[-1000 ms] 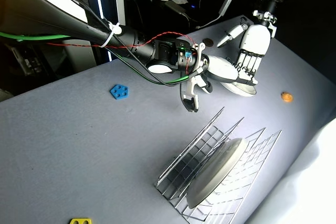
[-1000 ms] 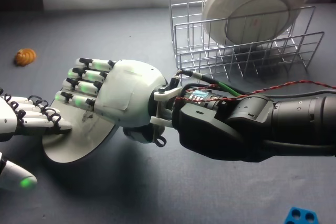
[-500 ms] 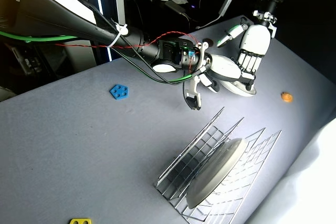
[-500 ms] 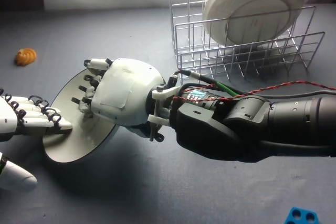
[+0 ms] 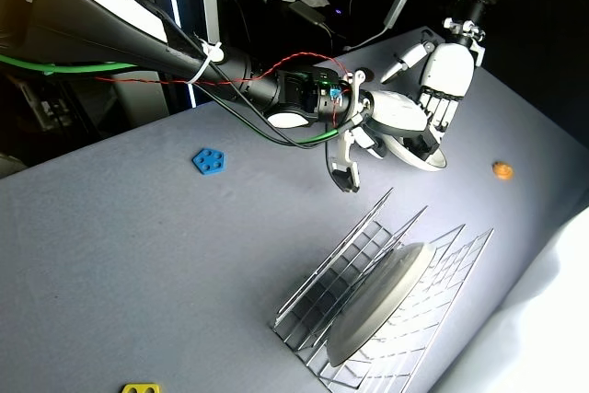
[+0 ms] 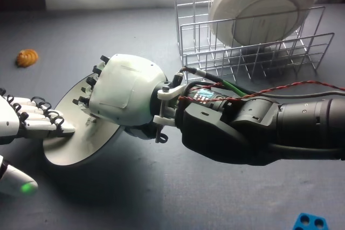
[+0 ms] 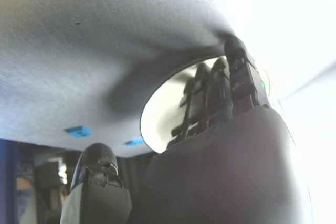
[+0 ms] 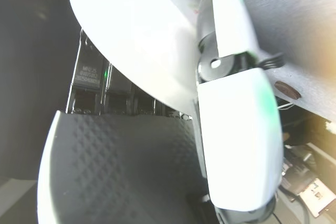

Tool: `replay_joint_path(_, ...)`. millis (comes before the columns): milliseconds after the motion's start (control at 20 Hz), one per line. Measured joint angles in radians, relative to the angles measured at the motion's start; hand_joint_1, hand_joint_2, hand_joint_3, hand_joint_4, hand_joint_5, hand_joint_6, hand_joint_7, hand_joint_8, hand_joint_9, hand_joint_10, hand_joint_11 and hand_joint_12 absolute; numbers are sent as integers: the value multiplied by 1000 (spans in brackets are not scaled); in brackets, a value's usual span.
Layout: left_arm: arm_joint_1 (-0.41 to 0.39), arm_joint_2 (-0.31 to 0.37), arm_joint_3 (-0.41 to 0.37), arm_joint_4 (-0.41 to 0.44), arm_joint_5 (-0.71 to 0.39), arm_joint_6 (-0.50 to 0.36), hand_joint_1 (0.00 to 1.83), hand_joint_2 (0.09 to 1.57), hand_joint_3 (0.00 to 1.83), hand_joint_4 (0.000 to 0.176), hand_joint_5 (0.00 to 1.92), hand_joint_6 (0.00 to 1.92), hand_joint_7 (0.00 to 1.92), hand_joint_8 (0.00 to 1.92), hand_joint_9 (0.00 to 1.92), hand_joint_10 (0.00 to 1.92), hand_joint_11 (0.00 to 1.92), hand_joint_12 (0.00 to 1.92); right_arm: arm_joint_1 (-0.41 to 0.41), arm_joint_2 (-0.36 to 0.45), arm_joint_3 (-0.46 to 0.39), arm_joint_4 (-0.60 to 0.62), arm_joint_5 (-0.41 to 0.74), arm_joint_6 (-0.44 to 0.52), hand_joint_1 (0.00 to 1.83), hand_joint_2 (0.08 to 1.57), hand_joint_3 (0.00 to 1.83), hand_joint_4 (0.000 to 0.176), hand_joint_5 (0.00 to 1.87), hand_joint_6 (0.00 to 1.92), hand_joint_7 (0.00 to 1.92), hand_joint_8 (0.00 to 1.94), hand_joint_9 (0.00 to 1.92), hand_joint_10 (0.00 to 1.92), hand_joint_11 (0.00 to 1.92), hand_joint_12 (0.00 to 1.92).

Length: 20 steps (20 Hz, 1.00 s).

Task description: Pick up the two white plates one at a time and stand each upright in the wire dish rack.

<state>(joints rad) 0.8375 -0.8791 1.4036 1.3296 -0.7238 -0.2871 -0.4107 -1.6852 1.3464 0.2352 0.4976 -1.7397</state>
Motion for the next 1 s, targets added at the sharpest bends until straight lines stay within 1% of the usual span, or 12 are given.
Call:
replay_joint_path(50, -28, 3, -7, 23, 4, 0, 0, 1066, 1, 0, 155, 4, 168, 4, 134, 4, 0, 223, 0, 1, 0, 0, 0, 0, 1376, 1105, 0, 0, 929, 1097, 994, 868, 971, 1084, 825, 1132)
replay_joint_path(100, -55, 7, -9, 39, 6, 0, 0, 1066, 0, 0, 176, 5, 188, 5, 155, 6, 0, 290, -3, 5, 0, 0, 4, 0, 1378, 1099, 0, 0, 930, 1086, 1011, 835, 987, 1073, 839, 1129)
replay_joint_path(300, -142, 22, -24, 86, 9, 3, 0, 1063, 0, 0, 163, 4, 181, 5, 140, 3, 0, 201, -4, 7, 0, 8, 16, 0, 1380, 1095, 1, 0, 924, 1070, 1023, 833, 1003, 1056, 815, 1110)
replay_joint_path(350, -167, 27, -29, 94, -6, 2, 0, 1056, 0, 0, 179, 4, 198, 5, 159, 4, 0, 262, -4, 9, 0, 13, 20, 1, 1382, 1090, 0, 0, 933, 1058, 1035, 819, 1015, 1035, 815, 1096)
replay_joint_path(450, -214, 34, -34, 90, -55, 1, 0, 1045, 0, 0, 158, 2, 169, 4, 139, 2, 0, 192, -7, 12, -5, 16, 23, 2, 1382, 1089, 0, 0, 937, 1044, 1039, 816, 1017, 1039, 812, 1090)
replay_joint_path(550, -255, 59, -38, 95, -84, 1, 0, 1062, 3, 0, 182, 5, 197, 6, 161, 5, 0, 232, -10, 14, -12, 16, 27, 1, 1382, 1088, 0, 0, 937, 1048, 1041, 811, 1013, 1038, 807, 1089)
replay_joint_path(600, -270, 67, -38, 101, -90, 2, 0, 1066, 3, 0, 157, 2, 170, 2, 132, 2, 0, 186, -10, 19, -16, 17, 28, 1, 1381, 1089, 0, 0, 936, 1054, 1043, 805, 1010, 1041, 805, 1089)
replay_joint_path(650, -283, 75, -38, 105, -91, 2, 0, 1064, 1, 0, 174, 2, 188, 3, 150, 3, 0, 248, -10, 24, -23, 19, 29, 0, 1380, 1093, 1, 0, 929, 1068, 1029, 832, 998, 1054, 798, 1098)
replay_joint_path(700, -296, 80, -38, 107, -91, 1, 0, 1067, 2, 0, 166, 1, 179, 2, 142, 1, 0, 233, -10, 28, -32, 19, 29, -1, 1380, 1094, 1, 0, 931, 1063, 1024, 845, 996, 1057, 797, 1101)
replay_joint_path(800, -322, 89, -38, 105, -93, -5, 0, 1064, 0, 0, 169, 1, 192, 4, 156, 4, 0, 278, -10, 40, -67, 20, 27, -10, 1381, 1091, 0, 0, 932, 1066, 1031, 837, 1008, 1033, 810, 1097)
replay_joint_path(950, -344, 93, -37, 103, -106, -23, 0, 1055, 0, 0, 162, 0, 183, 1, 146, 3, 0, 237, -6, 81, -123, 26, 20, -16, 1382, 1086, 0, 0, 943, 1040, 1042, 823, 1016, 1025, 820, 1079)
replay_joint_path(1000, -348, 93, -37, 102, -112, -25, 0, 1057, 0, 0, 159, 0, 180, 0, 143, 2, 0, 223, -3, 95, -150, 28, 13, -25, 1379, 1096, 2, 0, 922, 1076, 1017, 864, 992, 1059, 809, 1099)
